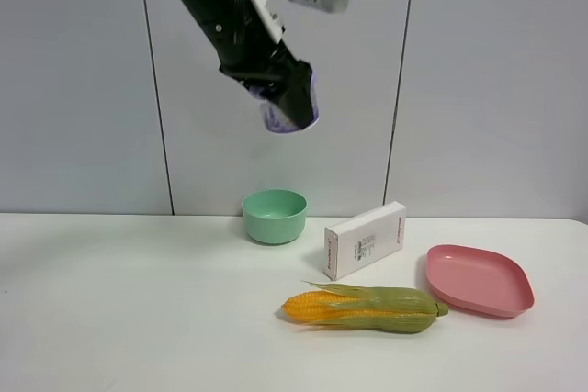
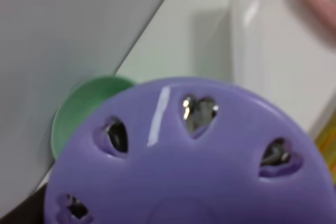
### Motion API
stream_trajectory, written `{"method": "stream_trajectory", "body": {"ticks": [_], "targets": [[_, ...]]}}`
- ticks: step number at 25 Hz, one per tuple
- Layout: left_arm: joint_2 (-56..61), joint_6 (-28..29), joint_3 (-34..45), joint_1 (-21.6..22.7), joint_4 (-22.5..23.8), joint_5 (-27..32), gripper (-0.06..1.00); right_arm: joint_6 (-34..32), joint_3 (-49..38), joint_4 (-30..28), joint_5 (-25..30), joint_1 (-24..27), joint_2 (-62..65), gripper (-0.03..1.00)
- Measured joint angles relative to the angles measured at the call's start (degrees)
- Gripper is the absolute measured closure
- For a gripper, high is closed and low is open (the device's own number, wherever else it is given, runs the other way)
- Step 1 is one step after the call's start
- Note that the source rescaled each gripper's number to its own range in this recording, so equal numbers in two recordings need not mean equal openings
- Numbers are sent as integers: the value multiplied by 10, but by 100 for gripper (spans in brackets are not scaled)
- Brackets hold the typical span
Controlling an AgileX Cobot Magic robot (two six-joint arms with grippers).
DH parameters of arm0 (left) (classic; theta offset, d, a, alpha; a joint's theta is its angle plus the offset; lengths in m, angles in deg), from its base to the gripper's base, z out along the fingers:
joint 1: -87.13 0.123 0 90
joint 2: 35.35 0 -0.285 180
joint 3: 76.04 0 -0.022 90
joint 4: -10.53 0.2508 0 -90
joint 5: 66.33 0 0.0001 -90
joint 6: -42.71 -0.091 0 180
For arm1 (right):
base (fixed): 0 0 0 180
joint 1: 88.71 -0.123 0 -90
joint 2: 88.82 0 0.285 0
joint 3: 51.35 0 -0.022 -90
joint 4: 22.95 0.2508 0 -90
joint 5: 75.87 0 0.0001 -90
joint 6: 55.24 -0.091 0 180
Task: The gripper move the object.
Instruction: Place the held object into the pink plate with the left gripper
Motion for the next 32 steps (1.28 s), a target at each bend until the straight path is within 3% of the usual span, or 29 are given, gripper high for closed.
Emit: {"method": "stream_trajectory", "body": {"ticks": [8, 17, 32], "targets": [[-21, 6, -108, -75, 3, 9, 93, 0, 0, 0, 0, 0, 0, -3], [-142, 6, -195, -137, 2, -16, 93, 0, 0, 0, 0, 0, 0, -3], [-304, 6, -208, -148, -66, -275, 93, 0, 0, 0, 0, 0, 0, -3]]}}
